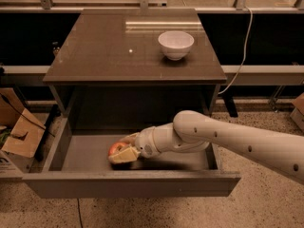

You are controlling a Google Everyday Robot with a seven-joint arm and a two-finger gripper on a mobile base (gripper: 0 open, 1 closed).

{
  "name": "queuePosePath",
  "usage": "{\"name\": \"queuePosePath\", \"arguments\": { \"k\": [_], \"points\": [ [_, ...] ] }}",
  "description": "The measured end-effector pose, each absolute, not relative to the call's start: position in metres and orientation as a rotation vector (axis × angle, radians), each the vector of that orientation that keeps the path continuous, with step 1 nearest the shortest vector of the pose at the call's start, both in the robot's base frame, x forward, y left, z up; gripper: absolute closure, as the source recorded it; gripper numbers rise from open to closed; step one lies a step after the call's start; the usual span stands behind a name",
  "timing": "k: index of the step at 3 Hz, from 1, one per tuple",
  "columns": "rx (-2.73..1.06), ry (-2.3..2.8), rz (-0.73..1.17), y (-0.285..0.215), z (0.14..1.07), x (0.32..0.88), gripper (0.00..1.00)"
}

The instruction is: Pick apple from top drawer and place on counter

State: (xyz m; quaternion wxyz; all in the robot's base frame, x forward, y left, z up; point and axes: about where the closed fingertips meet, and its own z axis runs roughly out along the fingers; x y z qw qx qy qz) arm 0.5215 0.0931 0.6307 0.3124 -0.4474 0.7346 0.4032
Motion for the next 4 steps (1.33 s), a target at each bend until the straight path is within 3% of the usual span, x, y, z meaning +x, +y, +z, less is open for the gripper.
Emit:
{"name": "queuePosePath", "arguments": {
  "k": [1, 2, 4],
  "points": [
    [-1.157, 1.950, 1.073, 0.093, 0.629, 0.520, 0.79],
    [-1.138, 1.889, 1.067, 0.062, 0.664, 0.532, 1.00],
    [-1.271, 1.719, 0.951, -0.046, 0.807, 0.574, 1.00]
  ]
}}
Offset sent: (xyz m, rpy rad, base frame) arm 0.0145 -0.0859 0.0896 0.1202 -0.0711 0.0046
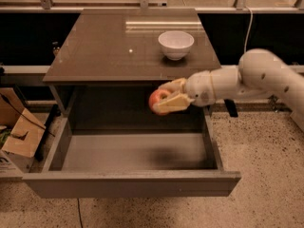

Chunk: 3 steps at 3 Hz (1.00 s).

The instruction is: Pick apple from top drawer and place on counter

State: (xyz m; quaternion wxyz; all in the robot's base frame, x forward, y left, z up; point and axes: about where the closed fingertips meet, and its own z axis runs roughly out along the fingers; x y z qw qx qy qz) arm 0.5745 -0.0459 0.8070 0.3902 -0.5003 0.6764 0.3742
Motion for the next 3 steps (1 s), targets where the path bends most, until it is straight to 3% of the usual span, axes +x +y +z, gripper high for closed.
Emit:
{"name": "queuePosePath", "arguments": {
  "k": [1, 3],
  "points": [
    [-1.365, 1.649, 0.936, -0.069, 0.864, 0.579, 1.00],
    [-1.325, 1.688, 0.902, -0.066, 0.941, 0.599, 1.00]
  ]
}}
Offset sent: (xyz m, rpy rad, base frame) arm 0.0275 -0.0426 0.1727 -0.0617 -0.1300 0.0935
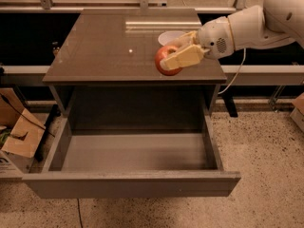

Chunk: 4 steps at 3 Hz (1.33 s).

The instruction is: Pick apple from top drawer and place on counter

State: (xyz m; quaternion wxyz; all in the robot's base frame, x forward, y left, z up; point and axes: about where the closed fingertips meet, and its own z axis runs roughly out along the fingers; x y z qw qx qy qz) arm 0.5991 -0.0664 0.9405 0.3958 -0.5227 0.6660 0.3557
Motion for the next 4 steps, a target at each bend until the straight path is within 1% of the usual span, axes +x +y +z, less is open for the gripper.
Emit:
{"name": "queuePosePath", "arguments": {
  "k": [1, 2, 3, 4],
  "points": [
    [-1.181, 1.770, 0.897, -0.050, 0.941, 0.605, 1.00],
    [-1.031, 1.867, 0.891, -0.023, 0.923, 0.614, 1.00],
    [-0.905, 1.974, 0.843, -0.003, 0.896, 0.632, 1.00],
    [-0.853, 2.000, 0.840, 0.002, 0.891, 0.639, 1.00]
  ]
}}
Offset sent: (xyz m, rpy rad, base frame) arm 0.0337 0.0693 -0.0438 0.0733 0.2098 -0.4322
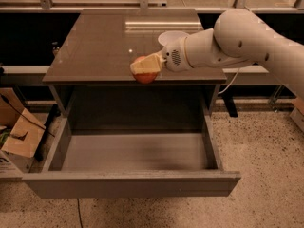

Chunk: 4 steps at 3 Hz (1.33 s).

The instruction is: Pick apple from top drawer and place on counter

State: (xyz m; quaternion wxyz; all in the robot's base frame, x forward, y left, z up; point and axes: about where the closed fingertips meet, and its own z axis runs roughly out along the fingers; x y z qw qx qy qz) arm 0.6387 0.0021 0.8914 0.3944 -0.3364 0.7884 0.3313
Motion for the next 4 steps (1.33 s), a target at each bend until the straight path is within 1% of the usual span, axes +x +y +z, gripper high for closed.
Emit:
{"name": "queuePosePath", "arguments": {
  "k": [1, 2, 4],
  "points": [
    [-0.853, 1.999, 0.842, 0.003, 0.891, 0.639, 1.00],
    [-0.820, 1.944, 0.828, 0.014, 0.899, 0.647, 1.00],
    [-0.801, 1.829, 0.835, 0.057, 0.910, 0.699, 1.00]
  ]
}}
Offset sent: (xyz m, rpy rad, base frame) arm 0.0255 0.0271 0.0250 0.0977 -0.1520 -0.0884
